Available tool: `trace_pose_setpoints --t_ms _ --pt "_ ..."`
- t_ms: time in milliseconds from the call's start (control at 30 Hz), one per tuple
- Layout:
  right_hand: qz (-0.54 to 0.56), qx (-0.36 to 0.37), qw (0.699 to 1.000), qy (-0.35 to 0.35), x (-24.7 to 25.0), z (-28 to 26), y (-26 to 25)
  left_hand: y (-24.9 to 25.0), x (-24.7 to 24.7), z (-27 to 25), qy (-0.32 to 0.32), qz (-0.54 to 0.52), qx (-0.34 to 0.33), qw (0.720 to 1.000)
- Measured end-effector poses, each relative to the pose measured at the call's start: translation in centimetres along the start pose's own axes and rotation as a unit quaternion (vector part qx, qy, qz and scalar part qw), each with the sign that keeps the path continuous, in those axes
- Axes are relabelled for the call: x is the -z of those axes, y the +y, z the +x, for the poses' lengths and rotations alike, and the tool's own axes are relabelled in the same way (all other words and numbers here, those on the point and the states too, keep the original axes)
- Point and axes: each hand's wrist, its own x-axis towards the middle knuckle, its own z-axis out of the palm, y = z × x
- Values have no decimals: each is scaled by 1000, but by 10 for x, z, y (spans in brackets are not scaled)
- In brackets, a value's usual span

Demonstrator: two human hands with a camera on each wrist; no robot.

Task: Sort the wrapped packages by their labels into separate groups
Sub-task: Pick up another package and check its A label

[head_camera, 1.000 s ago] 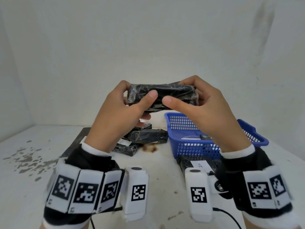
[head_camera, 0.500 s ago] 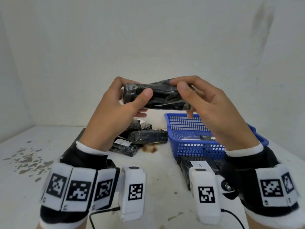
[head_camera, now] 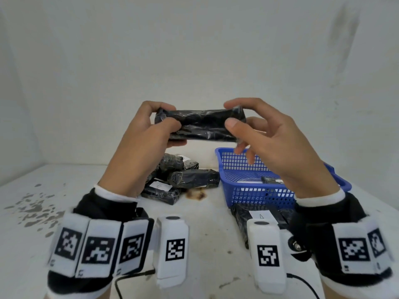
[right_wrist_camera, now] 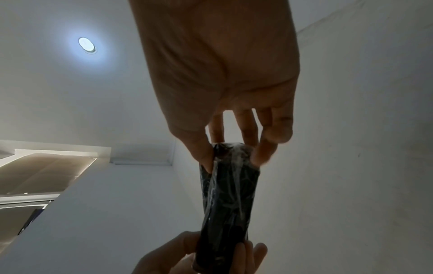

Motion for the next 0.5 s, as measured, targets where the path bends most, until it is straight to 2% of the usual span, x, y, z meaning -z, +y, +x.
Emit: trace_pose_setpoints --t_ms 267,500 --pt "-9 -2 1000 13 -1 0 1 2 -4 -5 -7 36 9 999" --pt "-5 5 1000 30 -1 0 1 4 -5 -8 -46 67 17 997"
